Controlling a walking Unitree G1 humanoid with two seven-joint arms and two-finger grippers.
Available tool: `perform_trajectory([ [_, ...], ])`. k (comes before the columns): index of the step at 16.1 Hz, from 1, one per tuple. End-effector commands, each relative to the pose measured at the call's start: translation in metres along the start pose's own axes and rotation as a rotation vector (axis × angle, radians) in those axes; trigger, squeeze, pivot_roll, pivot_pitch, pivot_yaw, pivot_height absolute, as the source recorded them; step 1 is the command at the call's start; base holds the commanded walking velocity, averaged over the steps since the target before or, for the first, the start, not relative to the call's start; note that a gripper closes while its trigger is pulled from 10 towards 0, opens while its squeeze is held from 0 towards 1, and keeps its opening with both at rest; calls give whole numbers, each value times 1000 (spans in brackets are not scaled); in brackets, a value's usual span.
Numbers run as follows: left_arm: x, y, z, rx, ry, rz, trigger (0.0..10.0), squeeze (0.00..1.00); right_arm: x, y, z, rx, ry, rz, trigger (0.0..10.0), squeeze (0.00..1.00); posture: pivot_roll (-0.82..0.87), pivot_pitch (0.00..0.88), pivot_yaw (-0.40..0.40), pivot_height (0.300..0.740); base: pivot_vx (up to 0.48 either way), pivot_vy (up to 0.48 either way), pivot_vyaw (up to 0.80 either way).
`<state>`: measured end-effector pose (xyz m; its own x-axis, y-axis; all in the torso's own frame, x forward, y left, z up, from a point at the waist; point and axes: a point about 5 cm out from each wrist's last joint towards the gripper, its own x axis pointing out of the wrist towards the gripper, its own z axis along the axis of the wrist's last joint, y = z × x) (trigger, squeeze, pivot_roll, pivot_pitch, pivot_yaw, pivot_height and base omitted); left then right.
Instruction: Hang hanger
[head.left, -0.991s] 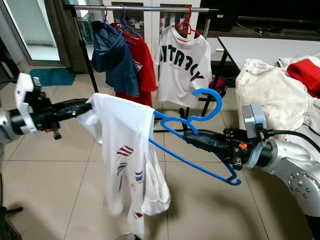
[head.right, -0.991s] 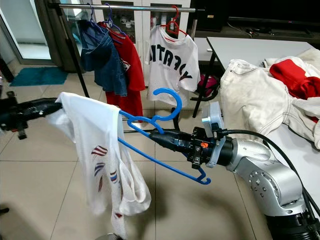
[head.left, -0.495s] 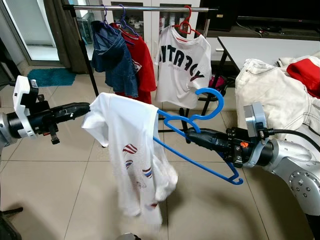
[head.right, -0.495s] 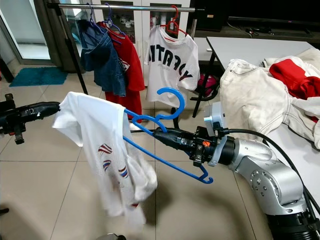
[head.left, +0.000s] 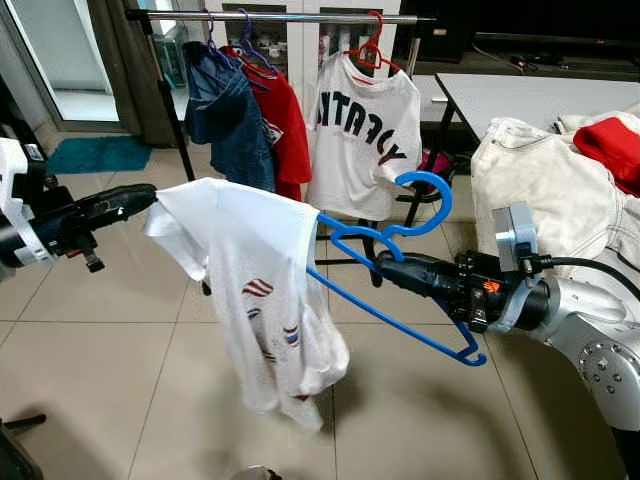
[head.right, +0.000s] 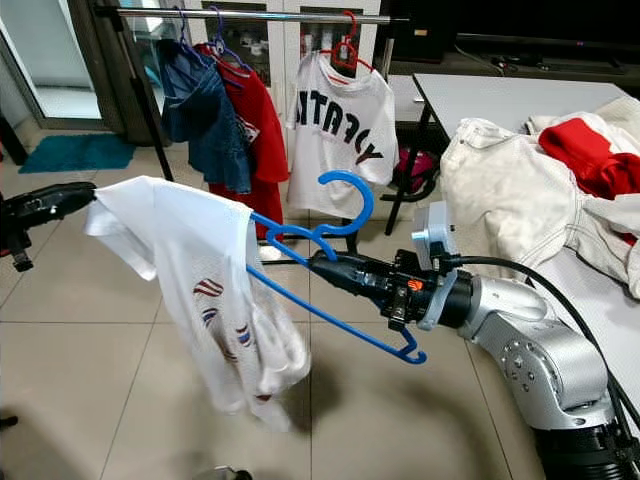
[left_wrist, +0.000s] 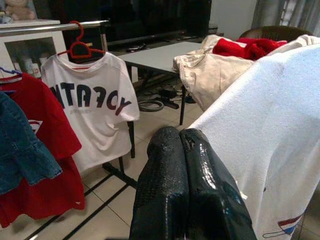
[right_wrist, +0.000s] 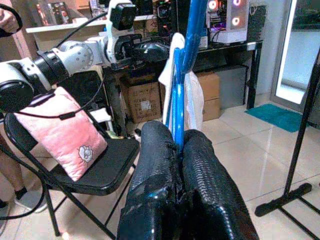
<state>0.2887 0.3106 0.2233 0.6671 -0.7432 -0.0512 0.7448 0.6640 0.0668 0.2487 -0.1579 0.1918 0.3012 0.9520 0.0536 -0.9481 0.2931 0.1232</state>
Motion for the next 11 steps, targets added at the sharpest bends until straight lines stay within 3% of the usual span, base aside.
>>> perform_trajectory([
  [1, -4, 3, 7, 23, -12, 23, 0, 0, -2, -2, 8, -32, -25, -4, 10000, 0, -93, 0, 43, 740, 0, 0, 0],
  [7, -15, 10, 9, 46, -24, 85, 0, 0, -3, -3, 8, -38, -23, -15, 10000, 0, -95, 0, 42, 740, 0, 0, 0],
  [11, -12, 8, 8, 52, -20, 79, 0, 0, -2, -4, 8, -40, -23, -12, 10000, 0, -93, 0, 38, 740, 0, 0, 0],
])
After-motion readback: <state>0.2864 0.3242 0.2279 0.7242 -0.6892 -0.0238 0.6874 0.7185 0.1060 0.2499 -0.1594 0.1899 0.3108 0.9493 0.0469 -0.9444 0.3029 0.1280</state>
